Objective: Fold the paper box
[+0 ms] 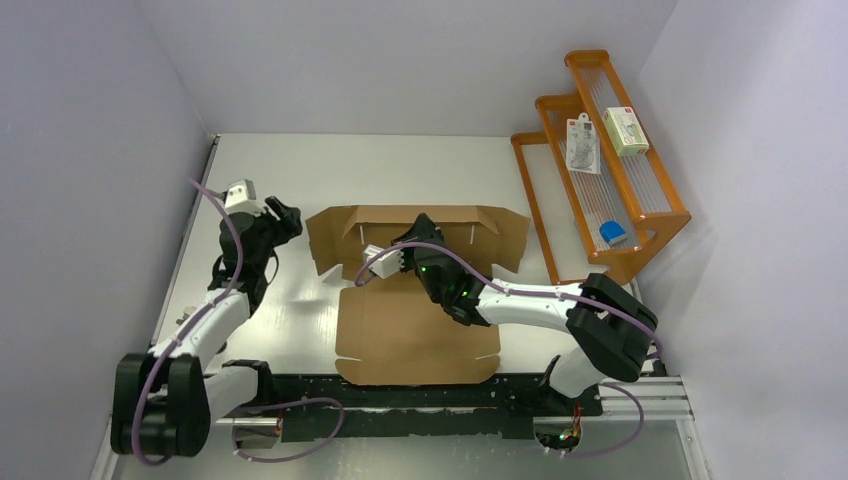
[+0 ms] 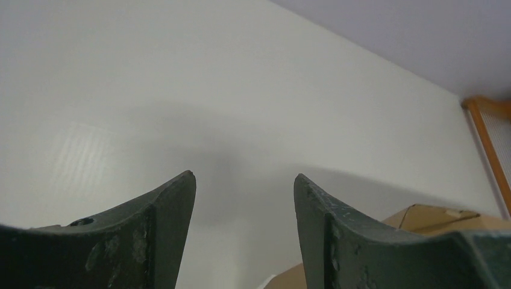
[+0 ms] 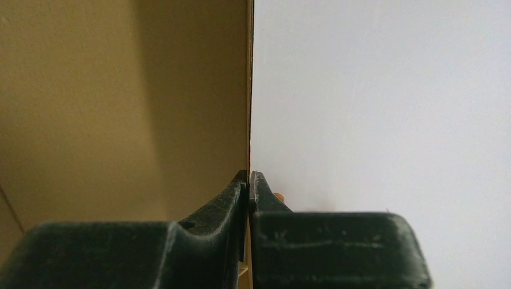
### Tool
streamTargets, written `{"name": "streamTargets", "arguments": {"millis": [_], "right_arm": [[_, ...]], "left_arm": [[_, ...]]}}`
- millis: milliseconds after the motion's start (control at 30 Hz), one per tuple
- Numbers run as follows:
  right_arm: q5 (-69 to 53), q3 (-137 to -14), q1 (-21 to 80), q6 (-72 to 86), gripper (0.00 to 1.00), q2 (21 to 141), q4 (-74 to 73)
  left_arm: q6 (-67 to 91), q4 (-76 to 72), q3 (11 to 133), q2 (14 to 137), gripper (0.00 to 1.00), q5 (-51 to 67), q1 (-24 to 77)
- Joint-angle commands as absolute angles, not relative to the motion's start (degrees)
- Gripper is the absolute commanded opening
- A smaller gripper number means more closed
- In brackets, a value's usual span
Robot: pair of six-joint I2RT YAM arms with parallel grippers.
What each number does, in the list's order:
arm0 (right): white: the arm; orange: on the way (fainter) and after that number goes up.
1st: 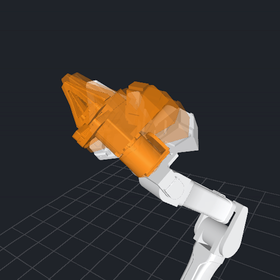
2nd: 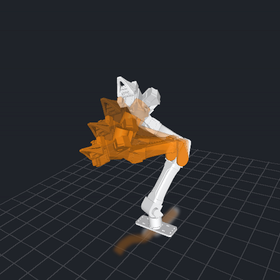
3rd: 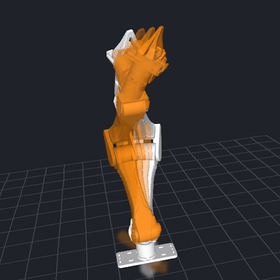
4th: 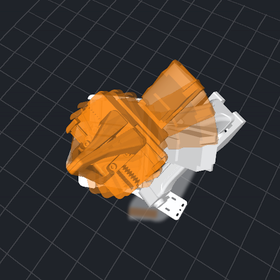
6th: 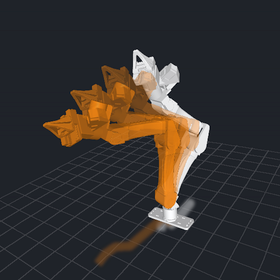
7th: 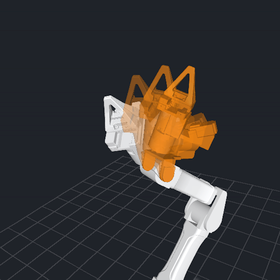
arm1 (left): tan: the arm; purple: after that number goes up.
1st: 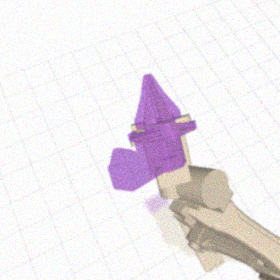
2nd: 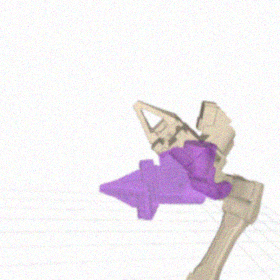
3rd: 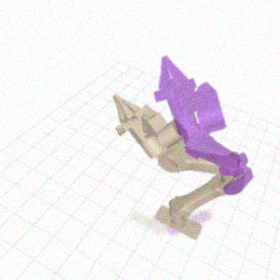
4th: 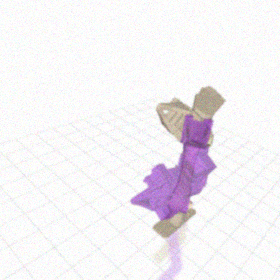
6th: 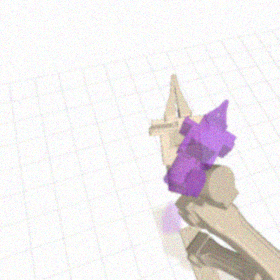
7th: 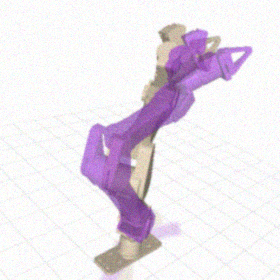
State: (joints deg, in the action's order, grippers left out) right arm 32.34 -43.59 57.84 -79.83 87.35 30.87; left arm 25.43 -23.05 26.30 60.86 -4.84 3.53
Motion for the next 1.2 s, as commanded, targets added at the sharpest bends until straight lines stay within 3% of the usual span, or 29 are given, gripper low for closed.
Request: {"name": "streamTargets", "arguments": {"millis": [0,467,867,1167], "right_arm": [[31.56,-44.12,58.15,-80.09,0.07,86.13,30.41],[31.46,-44.29,58.18,-80.55,0.07,87.28,30.74],[31.99,-44.48,58.20,-81.62,0.07,88.31,32.11],[29.81,-43.21,58.95,-81.86,0.08,87.63,31.86]], "left_arm": [[26.60,-30.35,28.14,66.60,0.65,10.49,0.53],[28.68,-48.06,27.33,82.46,0.53,37.51,-0.46],[27.77,-46.89,26.28,80.18,0.43,38.20,5.73],[30.70,-37.67,29.85,78.66,0.38,33.61,7.55]]}}
